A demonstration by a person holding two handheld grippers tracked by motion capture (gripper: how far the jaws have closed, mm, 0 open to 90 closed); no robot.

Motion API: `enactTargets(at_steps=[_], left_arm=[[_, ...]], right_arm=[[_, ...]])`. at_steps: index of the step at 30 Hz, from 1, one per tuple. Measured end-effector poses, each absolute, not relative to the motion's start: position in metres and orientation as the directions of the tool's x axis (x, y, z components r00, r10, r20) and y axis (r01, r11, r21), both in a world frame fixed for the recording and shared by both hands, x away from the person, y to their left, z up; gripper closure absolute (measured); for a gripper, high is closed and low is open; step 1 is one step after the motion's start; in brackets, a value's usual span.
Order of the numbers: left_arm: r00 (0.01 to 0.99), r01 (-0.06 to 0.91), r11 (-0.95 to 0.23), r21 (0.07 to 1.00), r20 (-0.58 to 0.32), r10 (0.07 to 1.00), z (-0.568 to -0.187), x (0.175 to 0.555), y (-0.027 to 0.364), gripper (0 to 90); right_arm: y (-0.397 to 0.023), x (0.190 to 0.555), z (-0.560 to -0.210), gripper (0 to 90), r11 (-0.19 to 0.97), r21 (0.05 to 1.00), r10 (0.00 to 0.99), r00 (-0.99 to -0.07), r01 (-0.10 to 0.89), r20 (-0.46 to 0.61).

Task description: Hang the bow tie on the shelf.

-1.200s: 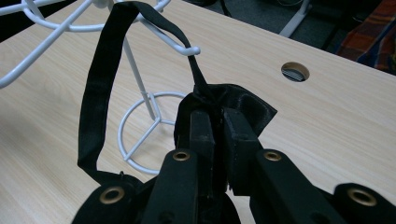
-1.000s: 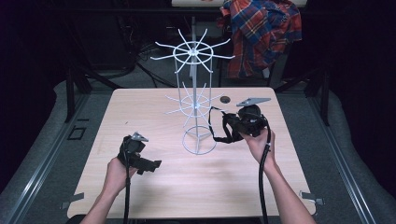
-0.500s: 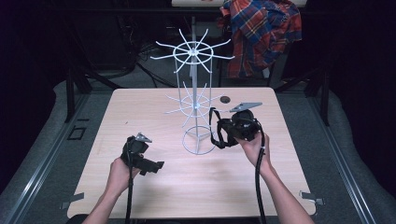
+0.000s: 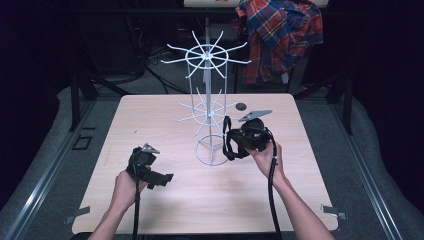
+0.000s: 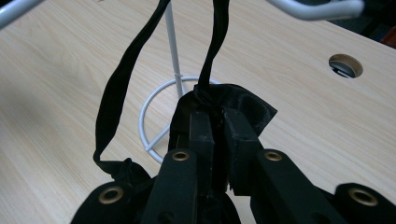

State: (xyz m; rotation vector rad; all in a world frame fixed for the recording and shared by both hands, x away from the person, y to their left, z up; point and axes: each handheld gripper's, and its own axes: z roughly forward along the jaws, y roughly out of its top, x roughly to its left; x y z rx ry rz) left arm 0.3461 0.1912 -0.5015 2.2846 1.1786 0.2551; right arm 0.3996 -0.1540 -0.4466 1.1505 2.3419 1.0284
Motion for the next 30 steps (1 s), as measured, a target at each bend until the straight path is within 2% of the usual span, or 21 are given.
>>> enactTargets(at_steps=[17, 30], left_arm=[[0.595, 0.688, -0.463, 0.559, -0.069, 0.801, -0.500, 0.346, 0.191, 0.1], [0.591, 0.686, -0.455, 0.567, -0.070, 0.804, -0.499, 0.345, 0.193, 0.2]], right_arm=[[-0.153, 0.397, -0.450, 82.1, 0.415, 0.724, 0.783, -0.622, 0.551, 0.025], [-0.153, 0.400, -0.460, 80.6, 0.364, 0.725, 0.786, -0.611, 0.584, 0.097]])
